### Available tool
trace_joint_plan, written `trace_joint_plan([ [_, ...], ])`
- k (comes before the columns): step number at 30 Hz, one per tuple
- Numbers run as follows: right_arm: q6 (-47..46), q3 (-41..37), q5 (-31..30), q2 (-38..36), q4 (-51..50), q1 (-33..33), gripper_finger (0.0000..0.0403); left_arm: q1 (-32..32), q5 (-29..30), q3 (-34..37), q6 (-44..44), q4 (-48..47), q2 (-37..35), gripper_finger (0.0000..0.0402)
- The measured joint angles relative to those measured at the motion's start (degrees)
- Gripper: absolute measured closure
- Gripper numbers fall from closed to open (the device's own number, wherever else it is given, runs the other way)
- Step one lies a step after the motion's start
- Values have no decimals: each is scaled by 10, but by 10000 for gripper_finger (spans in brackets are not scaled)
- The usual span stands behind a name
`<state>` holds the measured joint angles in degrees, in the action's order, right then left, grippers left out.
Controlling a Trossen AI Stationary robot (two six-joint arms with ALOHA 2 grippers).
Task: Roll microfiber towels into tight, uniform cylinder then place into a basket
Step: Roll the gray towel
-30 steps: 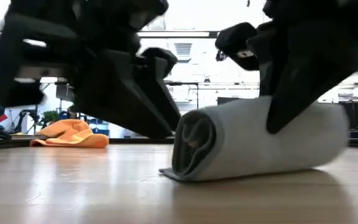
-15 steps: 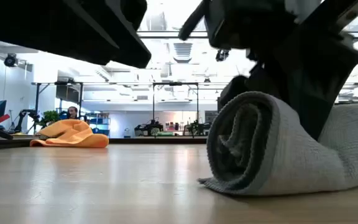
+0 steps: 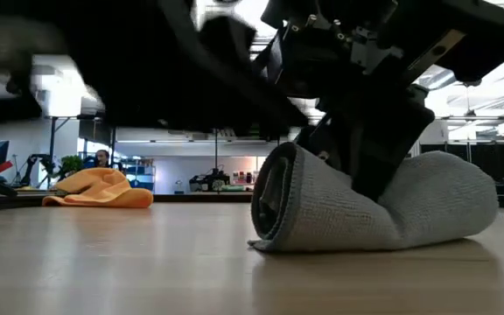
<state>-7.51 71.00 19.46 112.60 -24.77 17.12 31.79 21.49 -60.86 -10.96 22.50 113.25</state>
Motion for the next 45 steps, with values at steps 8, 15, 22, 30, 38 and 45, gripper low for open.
trace_joint_plan([
  [8, 19, 29, -1, -25, -68, 3, 239, -19, -4, 6, 50, -6, 33, 282],
  [15, -13, 40, -47, -97, -200, 16, 204, -18, -15, 10, 89, -9, 33, 282],
  [22, -30, 26, -80, -127, -197, 51, 290, -18, -17, 10, 93, -10, 31, 282],
  [30, -30, -49, -104, -101, -152, 31, 390, -18, -17, 10, 93, -11, 30, 282],
  [38, -41, -124, -101, -80, -58, 29, 394, -18, -17, 10, 106, -9, 29, 282],
  [45, -17, -96, -107, -102, -110, 32, 384, -18, -17, 9, 106, -8, 29, 281],
])
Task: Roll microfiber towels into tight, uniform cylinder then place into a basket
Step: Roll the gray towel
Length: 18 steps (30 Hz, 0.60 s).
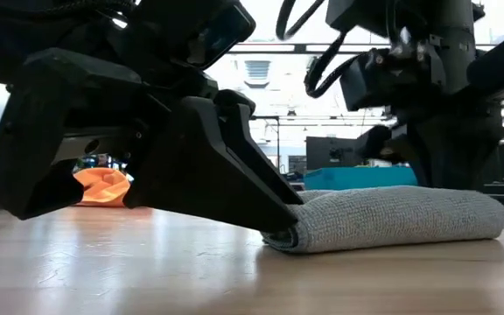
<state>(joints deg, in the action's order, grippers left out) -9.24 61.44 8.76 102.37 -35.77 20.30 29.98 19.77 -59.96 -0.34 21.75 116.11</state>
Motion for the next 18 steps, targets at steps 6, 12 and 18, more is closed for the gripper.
trace_joint_plan([
  [6, 25, 80, 2, -21, -73, 6, 310, 0, 0, 0, 1, -1, 0, 265],
  [12, 13, 124, 1, -7, -36, 30, 184, 0, -1, 0, 1, -2, -3, 229],
  [18, 13, 140, -59, 38, -4, 46, 63, 0, -1, 1, 1, -5, -3, 206],
])
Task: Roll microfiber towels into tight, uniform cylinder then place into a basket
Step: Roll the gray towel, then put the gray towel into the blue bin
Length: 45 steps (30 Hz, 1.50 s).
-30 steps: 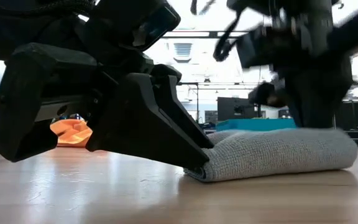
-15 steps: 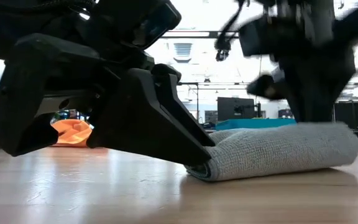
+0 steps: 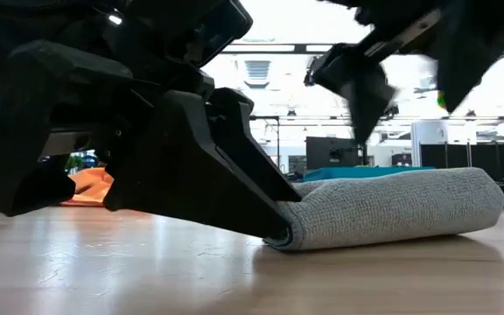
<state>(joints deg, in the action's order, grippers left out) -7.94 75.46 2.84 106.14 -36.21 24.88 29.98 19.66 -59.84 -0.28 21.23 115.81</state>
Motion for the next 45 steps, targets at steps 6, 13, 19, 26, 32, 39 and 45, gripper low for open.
trace_joint_plan([
  [6, -8, 3, -14, 50, 25, 0, 25, 0, 0, 0, 0, -9, 0, 204],
  [13, -9, 5, -44, 102, 26, -2, 24, 0, 1, 1, 0, -13, 0, 204],
  [19, -24, 5, -45, 104, 27, -5, 51, 0, 1, 1, -1, -13, 0, 204],
  [26, -8, 38, -39, 106, -16, -5, 74, 0, 1, 2, -1, -13, 0, 204],
  [32, -21, 73, -40, 105, -61, -9, 43, 0, 1, 2, -7, -13, 0, 204],
  [39, -21, 65, -39, 106, -55, -22, 29, 0, 1, 2, -28, -13, 0, 204],
  [45, -13, 37, 13, 113, -49, -28, 52, 0, 1, 2, -33, -18, 0, 204],
])
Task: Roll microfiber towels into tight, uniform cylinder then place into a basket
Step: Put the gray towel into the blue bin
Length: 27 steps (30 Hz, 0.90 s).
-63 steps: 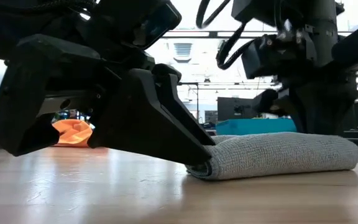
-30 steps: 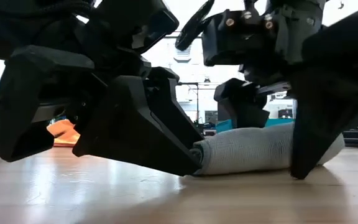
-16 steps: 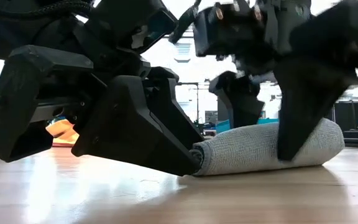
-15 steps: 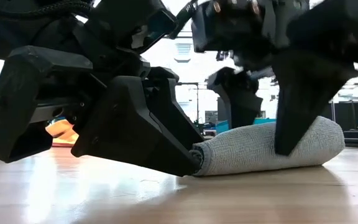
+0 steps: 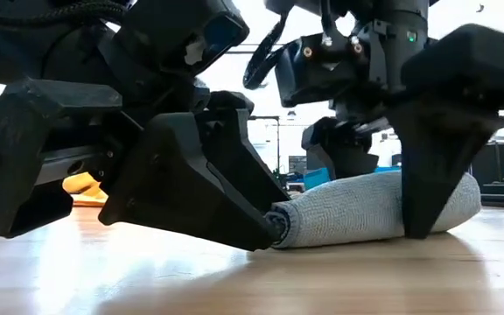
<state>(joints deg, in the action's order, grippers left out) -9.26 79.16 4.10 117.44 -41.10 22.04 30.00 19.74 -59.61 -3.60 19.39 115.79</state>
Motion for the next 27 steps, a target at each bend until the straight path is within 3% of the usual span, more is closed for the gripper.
trace_joint_plan([
  [8, 2, -1, -3, 0, 11, -1, 92, 0, 0, 0, -1, -18, -4, 204],
  [21, 41, -3, 2, 0, 30, -1, 100, -1, 3, -6, -19, -20, -5, 204],
  [27, 30, -6, -17, 1, 41, 0, 160, -1, 16, -5, -17, -26, -17, 204],
])
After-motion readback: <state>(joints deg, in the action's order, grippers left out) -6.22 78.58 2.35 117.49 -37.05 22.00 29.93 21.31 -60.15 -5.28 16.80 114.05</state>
